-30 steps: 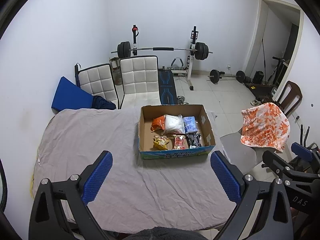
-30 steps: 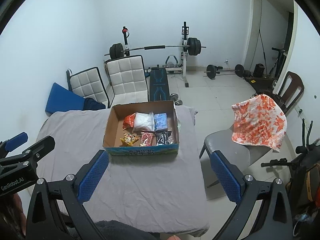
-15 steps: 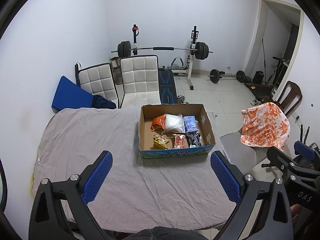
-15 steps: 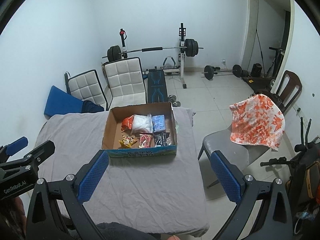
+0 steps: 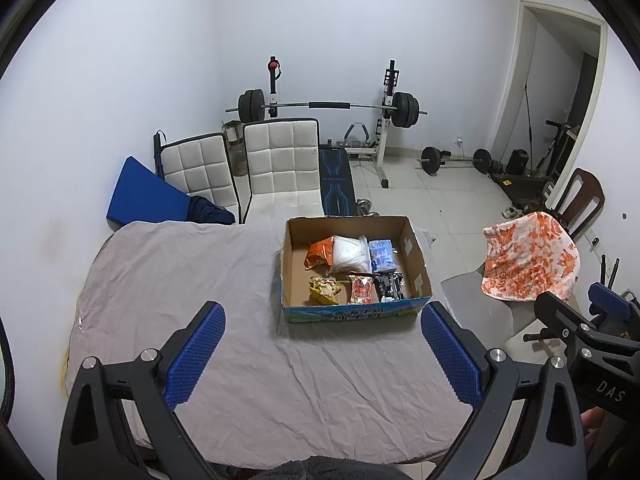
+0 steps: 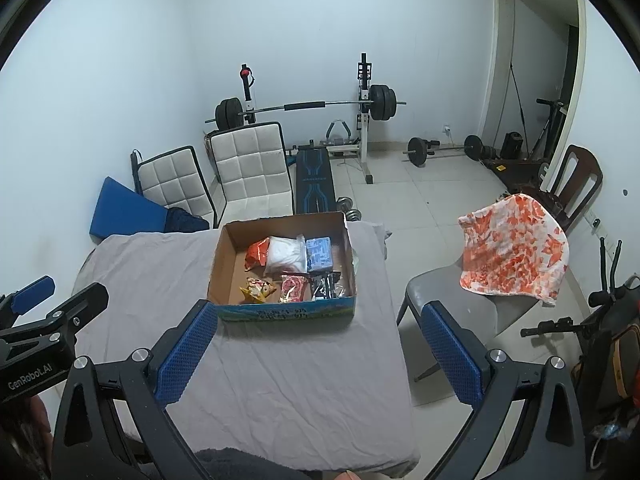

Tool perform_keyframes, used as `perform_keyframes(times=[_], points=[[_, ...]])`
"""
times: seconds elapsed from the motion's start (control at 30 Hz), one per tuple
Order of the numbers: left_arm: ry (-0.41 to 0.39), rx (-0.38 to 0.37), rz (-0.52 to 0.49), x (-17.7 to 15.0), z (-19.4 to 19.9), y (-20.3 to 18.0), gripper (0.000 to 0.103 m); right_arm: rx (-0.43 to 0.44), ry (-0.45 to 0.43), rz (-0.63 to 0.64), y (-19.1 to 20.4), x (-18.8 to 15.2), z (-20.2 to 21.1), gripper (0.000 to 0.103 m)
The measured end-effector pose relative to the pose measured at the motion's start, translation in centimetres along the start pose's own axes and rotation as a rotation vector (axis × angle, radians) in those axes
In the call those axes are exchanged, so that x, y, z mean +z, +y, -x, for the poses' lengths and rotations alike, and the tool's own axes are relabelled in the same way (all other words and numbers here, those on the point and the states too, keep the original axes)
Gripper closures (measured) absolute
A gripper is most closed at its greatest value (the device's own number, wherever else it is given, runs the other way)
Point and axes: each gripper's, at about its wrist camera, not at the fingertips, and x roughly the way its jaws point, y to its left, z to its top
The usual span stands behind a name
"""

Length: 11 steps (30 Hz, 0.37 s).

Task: Organize snacks

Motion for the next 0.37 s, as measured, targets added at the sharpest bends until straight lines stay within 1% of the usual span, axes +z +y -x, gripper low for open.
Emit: perform_keyframes(times=[0.37], points=[[-0.009, -0.002, 0.007, -0.13, 0.18, 0.40, 0.002, 0.006, 0.003, 0.005, 0.66, 0.24, 0.01, 0.000]])
